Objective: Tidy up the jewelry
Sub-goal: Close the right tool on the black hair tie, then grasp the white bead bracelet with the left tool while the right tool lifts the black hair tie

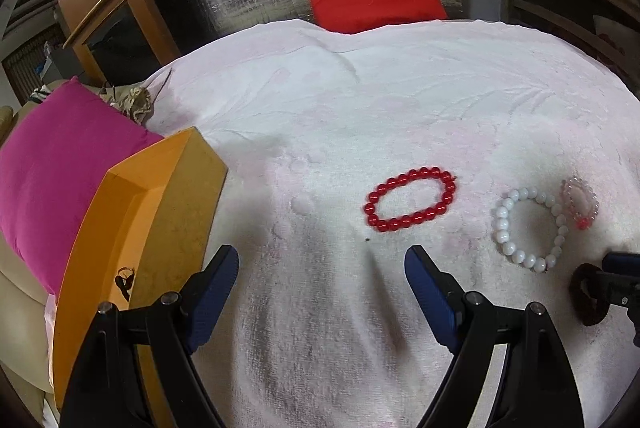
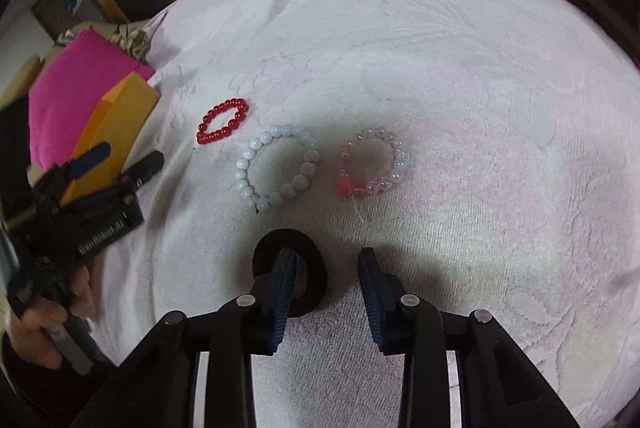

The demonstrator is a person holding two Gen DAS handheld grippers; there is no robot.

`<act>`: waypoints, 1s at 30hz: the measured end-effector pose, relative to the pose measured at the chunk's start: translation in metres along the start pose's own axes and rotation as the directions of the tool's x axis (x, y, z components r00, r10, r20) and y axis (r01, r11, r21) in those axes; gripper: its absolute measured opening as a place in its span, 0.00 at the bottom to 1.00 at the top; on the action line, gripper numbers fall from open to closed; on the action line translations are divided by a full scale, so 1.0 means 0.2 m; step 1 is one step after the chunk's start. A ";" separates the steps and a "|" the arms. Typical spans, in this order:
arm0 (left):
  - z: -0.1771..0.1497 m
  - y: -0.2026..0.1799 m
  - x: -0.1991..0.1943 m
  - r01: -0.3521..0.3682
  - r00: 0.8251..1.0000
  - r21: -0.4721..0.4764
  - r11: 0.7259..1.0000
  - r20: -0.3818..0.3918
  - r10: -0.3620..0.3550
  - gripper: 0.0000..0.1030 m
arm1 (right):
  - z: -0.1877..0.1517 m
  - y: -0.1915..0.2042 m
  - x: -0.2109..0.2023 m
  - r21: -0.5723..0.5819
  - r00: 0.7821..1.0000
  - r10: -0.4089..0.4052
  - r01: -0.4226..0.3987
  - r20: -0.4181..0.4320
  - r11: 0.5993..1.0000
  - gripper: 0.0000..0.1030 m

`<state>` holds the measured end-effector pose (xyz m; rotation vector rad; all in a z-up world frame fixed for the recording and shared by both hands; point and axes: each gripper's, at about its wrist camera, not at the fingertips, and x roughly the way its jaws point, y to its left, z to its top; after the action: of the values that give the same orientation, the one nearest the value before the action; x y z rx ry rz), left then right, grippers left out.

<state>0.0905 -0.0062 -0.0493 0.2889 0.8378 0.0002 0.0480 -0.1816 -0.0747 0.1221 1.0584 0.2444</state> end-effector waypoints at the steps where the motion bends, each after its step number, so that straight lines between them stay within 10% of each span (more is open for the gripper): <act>1: 0.00 0.01 0.01 0.000 1.000 -0.005 1.000 -0.004 0.000 0.83 | -0.01 0.02 0.00 -0.026 1.000 -0.019 0.019 0.003 0.999 0.17; 14: 0.04 0.10 0.10 0.002 1.000 -0.069 0.998 0.002 -0.002 0.83 | 0.04 -0.13 -0.10 0.116 0.997 -0.004 -0.005 0.078 0.993 0.09; 20: 0.07 -0.06 0.02 0.187 0.981 -0.028 0.982 0.058 -0.186 0.83 | 0.05 -0.35 -0.18 0.304 0.990 -0.026 -0.017 0.136 0.953 0.09; 30: 0.08 -0.23 0.09 0.261 0.965 0.007 0.965 0.006 -0.261 0.83 | 0.04 -0.45 -0.21 0.355 0.991 -0.013 -0.035 0.131 0.934 0.09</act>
<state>0.1086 -0.0530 -0.0648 0.1826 0.8642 -0.2500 0.0472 -0.2789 -0.0544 0.4668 0.9621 0.0499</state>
